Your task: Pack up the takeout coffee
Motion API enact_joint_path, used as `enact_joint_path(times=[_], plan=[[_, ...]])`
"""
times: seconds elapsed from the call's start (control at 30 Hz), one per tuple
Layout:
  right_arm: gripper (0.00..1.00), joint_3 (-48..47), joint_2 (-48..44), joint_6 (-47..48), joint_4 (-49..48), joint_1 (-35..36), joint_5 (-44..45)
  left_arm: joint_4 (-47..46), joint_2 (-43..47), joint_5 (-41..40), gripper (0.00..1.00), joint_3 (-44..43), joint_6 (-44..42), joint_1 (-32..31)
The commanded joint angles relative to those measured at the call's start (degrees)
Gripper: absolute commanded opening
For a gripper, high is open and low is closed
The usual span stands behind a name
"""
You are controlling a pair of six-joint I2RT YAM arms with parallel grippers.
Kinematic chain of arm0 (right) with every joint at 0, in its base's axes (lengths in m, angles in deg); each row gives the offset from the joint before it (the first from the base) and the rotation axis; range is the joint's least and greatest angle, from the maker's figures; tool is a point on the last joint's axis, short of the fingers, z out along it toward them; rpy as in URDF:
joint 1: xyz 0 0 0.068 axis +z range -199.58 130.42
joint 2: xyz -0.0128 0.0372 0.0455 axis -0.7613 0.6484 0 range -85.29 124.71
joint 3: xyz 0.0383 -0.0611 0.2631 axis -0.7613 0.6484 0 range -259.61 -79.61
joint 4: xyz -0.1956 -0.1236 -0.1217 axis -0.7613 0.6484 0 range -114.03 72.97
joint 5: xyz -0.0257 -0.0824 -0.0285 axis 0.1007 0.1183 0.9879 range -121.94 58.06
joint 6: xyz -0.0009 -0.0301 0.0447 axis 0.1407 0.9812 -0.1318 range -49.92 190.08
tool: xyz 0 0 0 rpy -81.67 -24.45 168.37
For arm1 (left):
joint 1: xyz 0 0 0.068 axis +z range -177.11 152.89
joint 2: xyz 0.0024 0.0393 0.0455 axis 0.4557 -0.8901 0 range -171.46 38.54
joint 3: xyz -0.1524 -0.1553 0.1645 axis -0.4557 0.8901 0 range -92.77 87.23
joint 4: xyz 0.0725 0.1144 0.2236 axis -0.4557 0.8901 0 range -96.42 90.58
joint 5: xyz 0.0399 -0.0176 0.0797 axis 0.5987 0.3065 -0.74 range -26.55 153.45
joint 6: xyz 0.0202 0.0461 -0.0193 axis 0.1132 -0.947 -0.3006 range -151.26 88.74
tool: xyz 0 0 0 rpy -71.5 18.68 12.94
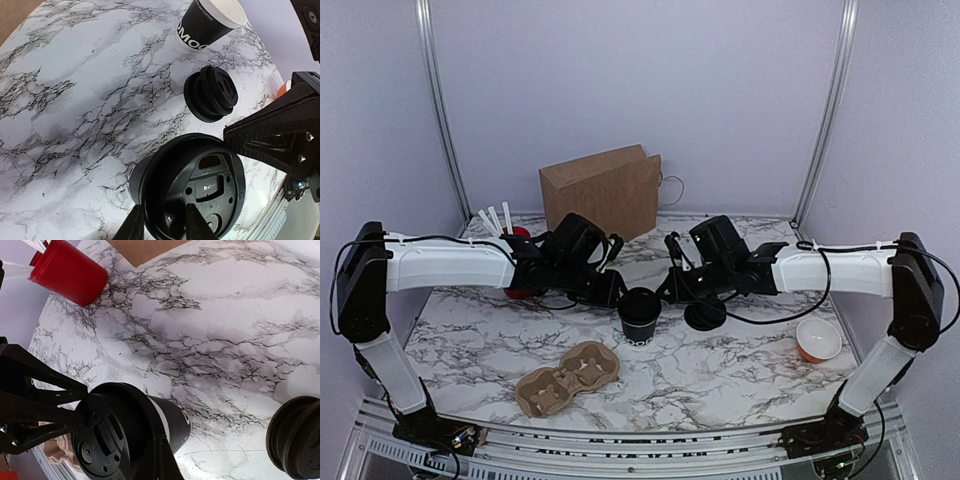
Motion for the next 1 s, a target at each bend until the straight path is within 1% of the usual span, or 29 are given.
enact_joint_path(times=[0.0,0.1,0.4,0.97], plan=[[0.0,3.2,1.6,-0.4,5.4,2.3,0.8,0.0,-2.1,-0.6,0.28,1.6,-0.7,0.1],[0.0,4.0,1.4,-0.7,5.2,4.4,0.9,-0.1,-2.1,-0.6,0.28,1.9,-0.7,0.1],[0.0,4.7,-0.2,-1.2,5.4,5.1,1.1,-0.3,-1.9,-0.4,0.27,2.4,-0.7,0.1],[0.0,8.7,1.7,-4.5,4.9,7.3,0.8,-0.8,-2.3,-0.1,0.27,2.6,-0.9,0.1]])
